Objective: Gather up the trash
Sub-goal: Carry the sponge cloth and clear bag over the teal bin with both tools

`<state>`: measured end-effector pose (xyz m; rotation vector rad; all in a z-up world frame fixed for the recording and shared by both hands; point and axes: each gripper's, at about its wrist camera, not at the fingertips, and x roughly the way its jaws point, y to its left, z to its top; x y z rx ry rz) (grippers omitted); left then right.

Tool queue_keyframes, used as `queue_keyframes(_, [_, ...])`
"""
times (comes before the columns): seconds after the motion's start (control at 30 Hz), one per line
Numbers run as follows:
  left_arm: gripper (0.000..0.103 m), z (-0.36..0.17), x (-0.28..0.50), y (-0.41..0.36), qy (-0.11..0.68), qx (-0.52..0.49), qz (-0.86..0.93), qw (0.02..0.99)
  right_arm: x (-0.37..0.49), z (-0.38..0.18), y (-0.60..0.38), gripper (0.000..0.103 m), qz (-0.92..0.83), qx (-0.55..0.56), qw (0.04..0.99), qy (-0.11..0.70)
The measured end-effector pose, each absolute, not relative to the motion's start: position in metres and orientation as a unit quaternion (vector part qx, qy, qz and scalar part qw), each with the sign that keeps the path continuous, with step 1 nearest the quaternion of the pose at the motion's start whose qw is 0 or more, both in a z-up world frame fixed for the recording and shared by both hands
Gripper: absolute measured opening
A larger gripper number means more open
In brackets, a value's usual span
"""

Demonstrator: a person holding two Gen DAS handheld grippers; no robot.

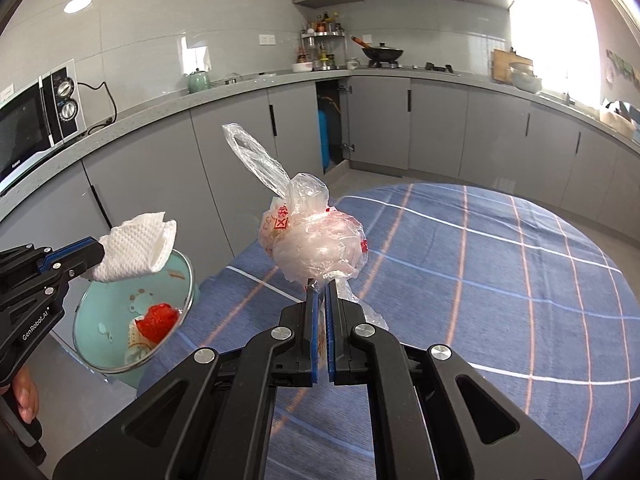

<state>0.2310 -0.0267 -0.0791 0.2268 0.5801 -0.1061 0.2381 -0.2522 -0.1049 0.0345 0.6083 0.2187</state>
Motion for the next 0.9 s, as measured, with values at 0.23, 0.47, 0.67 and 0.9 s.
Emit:
queue_keyframes(0.23, [0.006, -0.078, 0.229, -0.007, 0.284, 0.105, -0.033, 0.953, 0.242, -0.099, -0.230, 0.004, 0.123, 0.008, 0.948, 0.293])
queue_keyframes(0.47, [0.006, -0.078, 0.229, 0.014, 0.284, 0.099, -0.010, 0.954, 0.243, -0.097, -0.217, 0.004, 0.136, -0.002, 0.947, 0.290])
queue_keyframes(0.67, [0.006, -0.079, 0.228, 0.026, 0.285, 0.096, 0.003, 0.954, 0.246, -0.095, -0.203, 0.004, 0.145, -0.010, 0.947, 0.288])
queue_keyframes(0.9, [0.006, -0.078, 0.228, 0.040, 0.286, 0.089, 0.019, 0.954, 0.250, -0.095, -0.187, 0.004, 0.159, -0.020, 0.944, 0.289])
